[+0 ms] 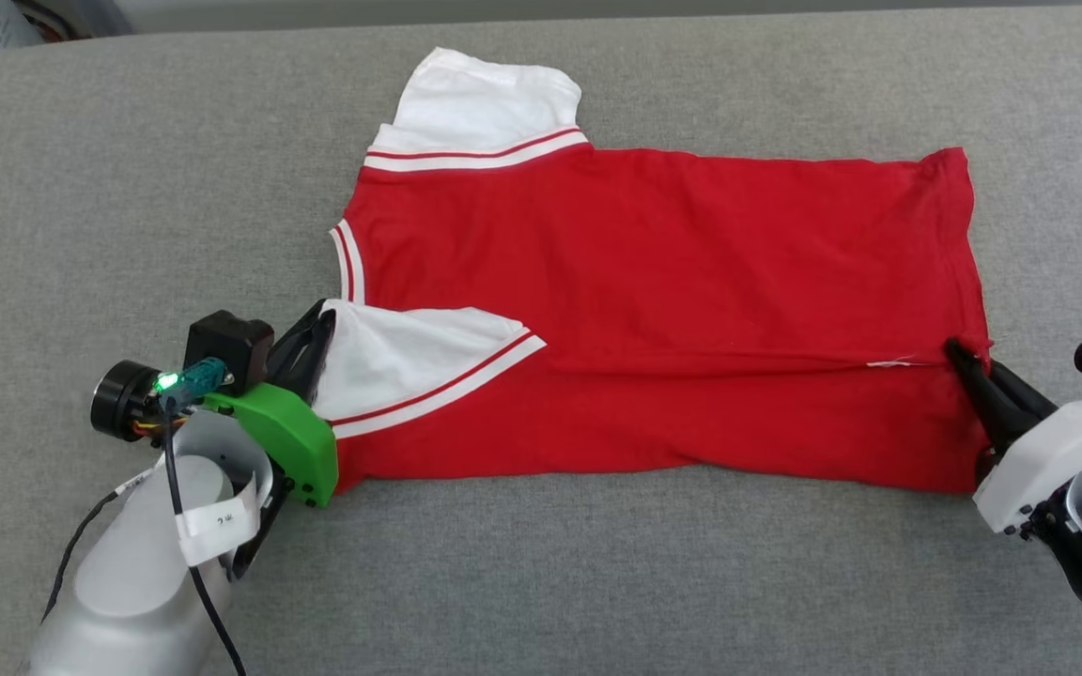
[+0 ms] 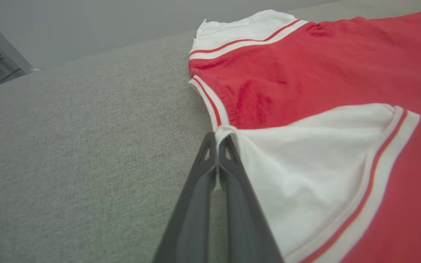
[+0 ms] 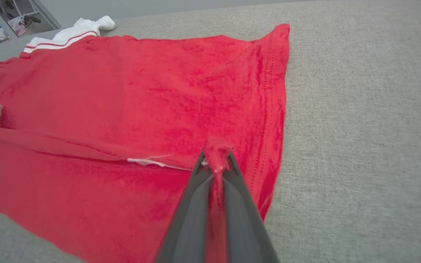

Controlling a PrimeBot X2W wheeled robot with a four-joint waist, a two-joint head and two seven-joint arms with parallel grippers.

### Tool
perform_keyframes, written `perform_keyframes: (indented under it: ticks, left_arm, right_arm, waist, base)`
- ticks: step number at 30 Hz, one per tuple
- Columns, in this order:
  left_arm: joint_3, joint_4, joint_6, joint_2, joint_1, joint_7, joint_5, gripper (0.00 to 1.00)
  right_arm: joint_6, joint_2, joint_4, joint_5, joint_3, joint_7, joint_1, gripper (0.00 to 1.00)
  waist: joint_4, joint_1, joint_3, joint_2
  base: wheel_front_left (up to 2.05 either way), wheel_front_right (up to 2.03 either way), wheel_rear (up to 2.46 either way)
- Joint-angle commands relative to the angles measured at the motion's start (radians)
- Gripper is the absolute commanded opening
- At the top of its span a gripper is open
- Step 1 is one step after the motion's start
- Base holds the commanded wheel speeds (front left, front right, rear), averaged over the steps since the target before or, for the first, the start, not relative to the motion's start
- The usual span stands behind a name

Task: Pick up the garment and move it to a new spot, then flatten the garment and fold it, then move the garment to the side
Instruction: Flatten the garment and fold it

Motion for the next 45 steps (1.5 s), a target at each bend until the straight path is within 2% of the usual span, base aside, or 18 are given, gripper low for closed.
perform_keyframes:
  ticks: [1, 6, 12, 13, 14, 15, 16, 24, 30, 35, 43, 45]
  left_arm:
    - [-0.015, 0.032, -0.004, -0.004, -0.029, -0.011, 0.003, 0.00]
    - [-0.080, 0.148, -0.006, -0.026, -0.060, -0.035, -0.026, 0.00]
    - [-0.151, 0.225, -0.006, -0.036, -0.073, -0.058, -0.071, 0.00]
    - [-0.156, 0.232, -0.006, -0.038, -0.074, -0.060, -0.076, 0.49]
    - [-0.157, 0.239, -0.007, -0.038, -0.076, -0.062, -0.081, 1.00]
    - [-0.155, 0.241, -0.007, -0.038, -0.076, -0.064, -0.087, 1.00]
    - [-0.153, 0.241, -0.007, -0.036, -0.077, -0.065, -0.090, 1.00]
    - [-0.072, 0.143, -0.007, 0.025, -0.087, -0.067, -0.092, 1.00]
    - [-0.156, 0.054, -0.007, 0.091, -0.128, 0.002, -0.100, 1.00]
    - [-0.266, -0.039, -0.007, 0.153, -0.180, 0.163, -0.190, 1.00]
    - [-0.422, -0.152, -0.007, 0.246, -0.276, 0.586, -0.486, 1.00]
    - [-0.465, -0.170, -0.007, 0.262, -0.296, 0.669, -0.526, 1.00]
  right_arm:
    - [-0.001, 0.007, 0.029, -0.003, 0.009, 0.003, -0.031, 0.00]
    - [-0.001, 0.018, 0.139, -0.019, 0.054, -0.003, -0.091, 0.00]
    - [-0.001, 0.031, 0.205, -0.003, 0.099, -0.035, -0.115, 0.00]
    - [-0.001, 0.029, 0.210, -0.001, 0.103, -0.039, -0.114, 0.07]
    - [-0.001, 0.025, 0.212, -0.002, 0.109, -0.048, -0.113, 0.27]
    - [-0.001, 0.021, 0.212, -0.002, 0.110, -0.057, -0.111, 0.73]
    - [-0.001, 0.018, 0.210, -0.001, 0.105, -0.070, -0.106, 1.00]
    - [-0.001, -0.011, 0.129, -0.016, 0.055, -0.128, -0.036, 1.00]
    - [-0.001, -0.013, 0.054, -0.053, 0.009, -0.104, 0.033, 1.00]
    - [-0.001, -0.001, 0.000, -0.080, -0.011, -0.055, 0.076, 1.00]
    - [-0.001, 0.017, -0.067, -0.081, -0.004, 0.038, 0.119, 1.00]
    - [-0.001, 0.018, -0.079, -0.078, -0.002, 0.053, 0.124, 1.00]
  waist:
    - [-0.018, -0.0001, 0.043, 0.0000]
    - [-0.016, -0.0001, 0.054, 0.0000]
    - [-0.009, -0.0001, 0.032, 0.0000]
    - [-0.008, -0.0001, 0.026, 0.0000]
    - [-0.006, -0.0001, 0.015, 0.0000]
    - [-0.004, -0.0001, 0.007, 0.0000]
    - [-0.002, -0.0001, -0.004, 0.0000]
    - [0.014, -0.0001, -0.073, 0.0000]
    - [0.028, -0.0001, -0.115, 0.0000]
    - [0.032, -0.0001, -0.133, 0.0000]
    - [0.025, -0.0001, -0.150, 0.0000]
    - [0.020, -0.0001, -0.151, 0.0000]
  base:
    - [0.00, 0.00, 0.00]
    - [0.00, 0.00, 0.00]
    - [0.00, 0.00, 0.00]
    - [0.00, 0.00, 0.00]
    - [0.00, 0.00, 0.00]
    - [0.00, 0.00, 0.00]
    - [0.00, 0.00, 0.00]
    - [0.00, 0.00, 0.00]
    - [0.00, 0.00, 0.00]
    - [0.00, 0.00, 0.00]
    - [0.00, 0.00, 0.00]
    - [0.00, 0.00, 0.00]
